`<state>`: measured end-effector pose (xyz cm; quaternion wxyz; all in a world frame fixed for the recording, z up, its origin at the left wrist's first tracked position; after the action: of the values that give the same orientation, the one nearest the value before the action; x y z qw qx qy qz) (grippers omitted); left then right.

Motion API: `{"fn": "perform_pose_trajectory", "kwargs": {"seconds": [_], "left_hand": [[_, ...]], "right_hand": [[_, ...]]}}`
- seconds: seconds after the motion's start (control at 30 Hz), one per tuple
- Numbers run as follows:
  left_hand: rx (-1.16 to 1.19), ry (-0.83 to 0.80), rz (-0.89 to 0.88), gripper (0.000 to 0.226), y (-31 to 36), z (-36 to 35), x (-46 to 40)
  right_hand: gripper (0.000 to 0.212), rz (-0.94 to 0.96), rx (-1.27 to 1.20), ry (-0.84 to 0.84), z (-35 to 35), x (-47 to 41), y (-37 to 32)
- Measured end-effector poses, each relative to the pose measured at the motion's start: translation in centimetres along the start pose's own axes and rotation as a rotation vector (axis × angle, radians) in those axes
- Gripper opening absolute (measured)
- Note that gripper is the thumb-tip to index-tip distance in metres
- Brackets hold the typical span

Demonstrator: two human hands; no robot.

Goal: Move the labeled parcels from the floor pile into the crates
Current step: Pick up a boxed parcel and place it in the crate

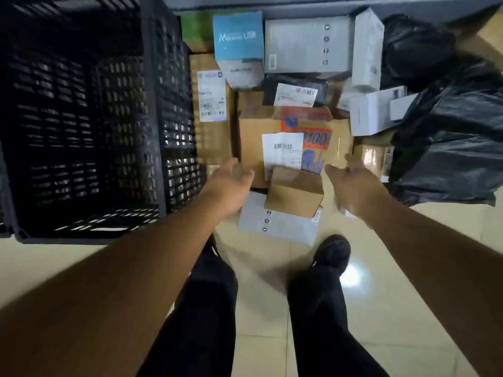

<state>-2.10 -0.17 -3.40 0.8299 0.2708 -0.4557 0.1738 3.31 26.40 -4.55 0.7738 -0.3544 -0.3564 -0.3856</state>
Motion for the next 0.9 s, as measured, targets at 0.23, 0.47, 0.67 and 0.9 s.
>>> {"fn": "perform_pose_trajectory", "kwargs": {"seconds": [0.23,0.47,0.67,0.9], "left_hand": [[0.347,0.038,0.173,0.058,-0.3,-3.7,-6.9],[0.475,0.042,0.196,0.052,0.4,-4.7,-8.5],[0.533,0.027,0.091,0.062,0.0,-3.4,-5.3],[0.634,0.074,-0.080,0.074,2.4,0.8,0.4]], "right_hand": [[0.089,-0.048,-0.138,-0.030,-4.3,-6.5,0.8],[0.054,-0.078,-0.431,-0.114,-5.8,-7.7,1.5],[0.048,0.018,-0.596,-0.082,-4.8,-4.5,-0.2],[0.043,0.186,-0.690,-0.039,-1.1,2.1,-4.4]]}}
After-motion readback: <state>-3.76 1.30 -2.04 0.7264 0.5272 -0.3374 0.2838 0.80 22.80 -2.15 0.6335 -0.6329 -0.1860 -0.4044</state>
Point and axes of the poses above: each hand's wrist, its own x-axis away from the middle knuckle, its own z-axis out of the back of the hand, y = z × x, the point moved 4 cm from there along -x, towards the middle knuckle, and after that the axes turned 1 degree about x, right-handed, at the moved point
